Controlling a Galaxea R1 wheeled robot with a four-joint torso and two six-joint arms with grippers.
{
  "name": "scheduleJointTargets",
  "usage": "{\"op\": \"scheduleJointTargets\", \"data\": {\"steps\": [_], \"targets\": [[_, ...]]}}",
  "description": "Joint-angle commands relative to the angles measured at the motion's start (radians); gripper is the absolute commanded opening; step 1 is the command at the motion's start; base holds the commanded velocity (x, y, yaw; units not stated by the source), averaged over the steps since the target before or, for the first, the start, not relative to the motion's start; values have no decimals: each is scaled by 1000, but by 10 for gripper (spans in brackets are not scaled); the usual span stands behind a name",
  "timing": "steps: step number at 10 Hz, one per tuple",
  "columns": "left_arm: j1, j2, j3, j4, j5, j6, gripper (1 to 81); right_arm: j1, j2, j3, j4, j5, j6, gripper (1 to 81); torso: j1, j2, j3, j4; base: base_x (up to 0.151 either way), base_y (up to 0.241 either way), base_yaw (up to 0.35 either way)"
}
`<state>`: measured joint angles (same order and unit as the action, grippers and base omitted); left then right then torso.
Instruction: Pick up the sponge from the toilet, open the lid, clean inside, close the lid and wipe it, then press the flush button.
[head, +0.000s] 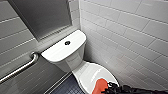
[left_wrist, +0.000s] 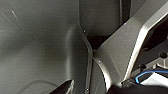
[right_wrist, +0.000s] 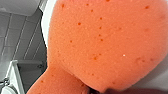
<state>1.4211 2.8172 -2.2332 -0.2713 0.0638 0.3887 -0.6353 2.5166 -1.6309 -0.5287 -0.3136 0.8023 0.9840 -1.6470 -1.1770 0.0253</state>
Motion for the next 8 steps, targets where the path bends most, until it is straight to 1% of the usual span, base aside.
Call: {"op": "scheduleJointTargets", "data": {"steps": [1, 2, 4, 8], "targets": [[14, -11, 15, 7, 100, 4, 811, -60, -207, 105, -20, -50, 23, 10, 0, 0, 0, 0, 0, 0, 0], [14, -13, 15, 9, 100, 4, 811, -99, -265, 114, -20, 0, 23, 10, 0, 0, 0, 0, 0, 0, 0], [14, -13, 12, 6, 96, 4, 811, -166, -362, 125, -16, 73, 24, 10, 0, 0, 0, 0, 0, 0, 0], [13, -14, -2, 4, 94, 4, 811, -324, -490, 114, -11, 229, 26, 10, 0, 0, 0, 0, 0, 0, 0]]}}
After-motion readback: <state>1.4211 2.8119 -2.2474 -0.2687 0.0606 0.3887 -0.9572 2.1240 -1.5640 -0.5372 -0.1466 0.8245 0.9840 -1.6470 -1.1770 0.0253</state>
